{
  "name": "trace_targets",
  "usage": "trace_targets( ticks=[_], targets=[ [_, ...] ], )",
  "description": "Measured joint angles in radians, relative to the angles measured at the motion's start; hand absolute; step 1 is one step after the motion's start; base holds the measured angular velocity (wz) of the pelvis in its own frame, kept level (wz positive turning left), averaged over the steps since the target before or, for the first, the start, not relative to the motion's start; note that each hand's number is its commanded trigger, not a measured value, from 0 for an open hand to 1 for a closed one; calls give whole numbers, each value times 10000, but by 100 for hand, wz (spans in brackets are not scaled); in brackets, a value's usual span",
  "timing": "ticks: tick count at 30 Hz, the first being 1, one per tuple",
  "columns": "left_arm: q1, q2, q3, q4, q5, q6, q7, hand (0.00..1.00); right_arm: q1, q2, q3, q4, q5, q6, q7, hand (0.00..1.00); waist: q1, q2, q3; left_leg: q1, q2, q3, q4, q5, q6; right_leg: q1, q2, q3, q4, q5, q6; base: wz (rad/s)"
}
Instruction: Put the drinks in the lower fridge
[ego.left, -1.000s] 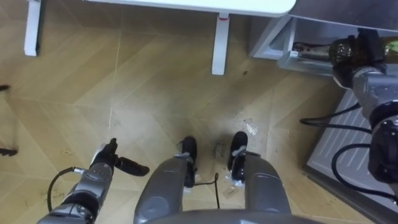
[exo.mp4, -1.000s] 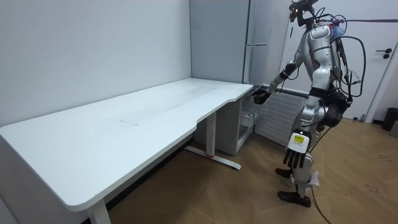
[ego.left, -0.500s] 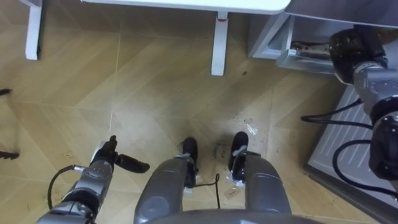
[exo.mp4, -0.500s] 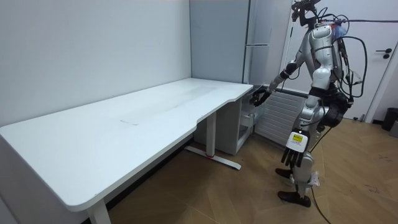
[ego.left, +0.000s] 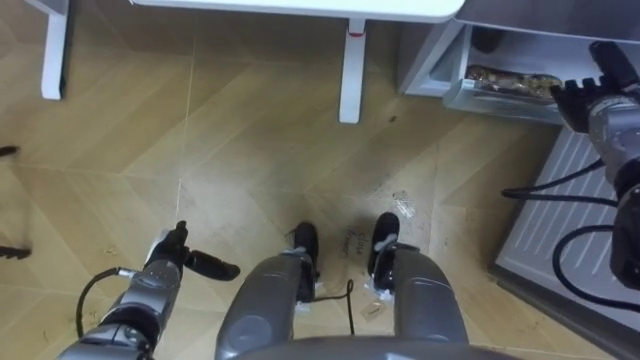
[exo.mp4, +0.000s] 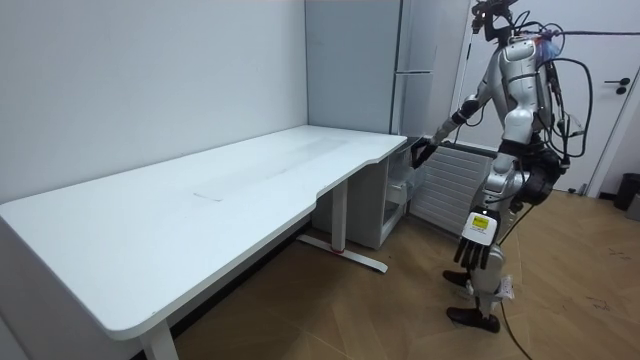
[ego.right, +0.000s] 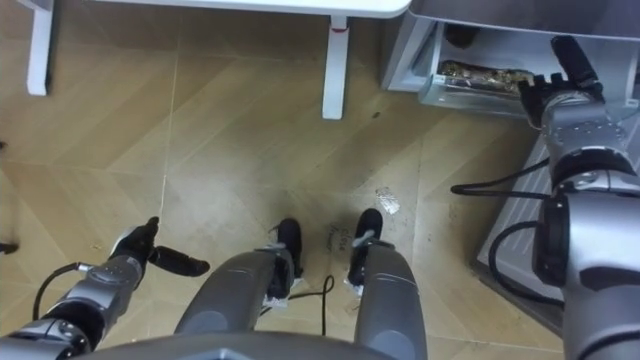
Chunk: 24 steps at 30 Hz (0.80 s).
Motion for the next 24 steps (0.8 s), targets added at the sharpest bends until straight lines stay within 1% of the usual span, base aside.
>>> trace_targets(
  ticks=[4,10,12,14,16,18,19,20,21,23,24],
  targets=[
    [-5,13,-205,-18,-159,-41,2,0,1,1,151,0,-165,0,5,0,-7,-5,0,85,0,12,-1,3,6,86,-3,-5,-24,9,12,0],
    [20,14,-201,-14,-200,-70,1,0,11,1,153,1,-399,1,29,0,-51,-16,-5,157,3,12,-10,6,10,175,6,-13,-49,30,15,0],
    [81,24,-174,-26,-207,-99,1,0,113,1,151,1,-451,17,121,0,-100,-12,-7,315,11,16,-27,4,9,419,69,-23,-228,86,25,-3],
    [158,82,-163,-39,-206,-115,-70,0,125,0,151,24,-626,111,222,0,-126,-22,-12,519,69,39,-84,1,10,678,144,-13,-433,156,36,-6],
    [185,159,-154,-42,-187,-114,-211,0,127,-29,144,208,-857,216,668,0,-288,-16,-19,766,145,31,-122,-11,16,1033,217,-57,-686,244,56,-2],
    [198,213,-144,-50,-151,-117,-307,0,178,-61,140,259,-1115,302,1003,0,-310,-6,-25,1028,153,34,-210,-30,8,1362,337,-66,-936,354,64,-7],
    [238,248,-138,-67,-149,-135,-317,0,305,-74,140,258,-1300,311,1310,0,-319,2,-40,1228,156,34,-287,-35,3,1616,396,-87,-1125,411,69,-5],
    [278,264,-132,-79,-147,-144,-318,0,375,-91,138,257,-1460,313,1430,0,-330,14,-62,1327,167,29,-327,-37,1,1751,418,-109,-1225,428,77,0],
    [405,300,-114,-125,-140,-188,-343,0,575,-139,128,238,-1726,313,1700,0,-380,38,-139,1522,193,21,-437,-38,0,2006,468,-142,-1458,490,89,0],
    [710,346,88,-249,-146,-243,-367,0,1075,-206,127,-71,-2110,309,2024,0,-383,46,-224,1951,200,15,-642,-38,-4,2433,501,-162,-1671,524,102,0],
    [936,336,273,-250,-117,-240,-371,0,1544,-248,127,-275,-2352,299,2251,0,-384,63,-382,2261,201,11,-823,-34,-10,2743,534,-171,-1842,532,122,0]
  ],
)
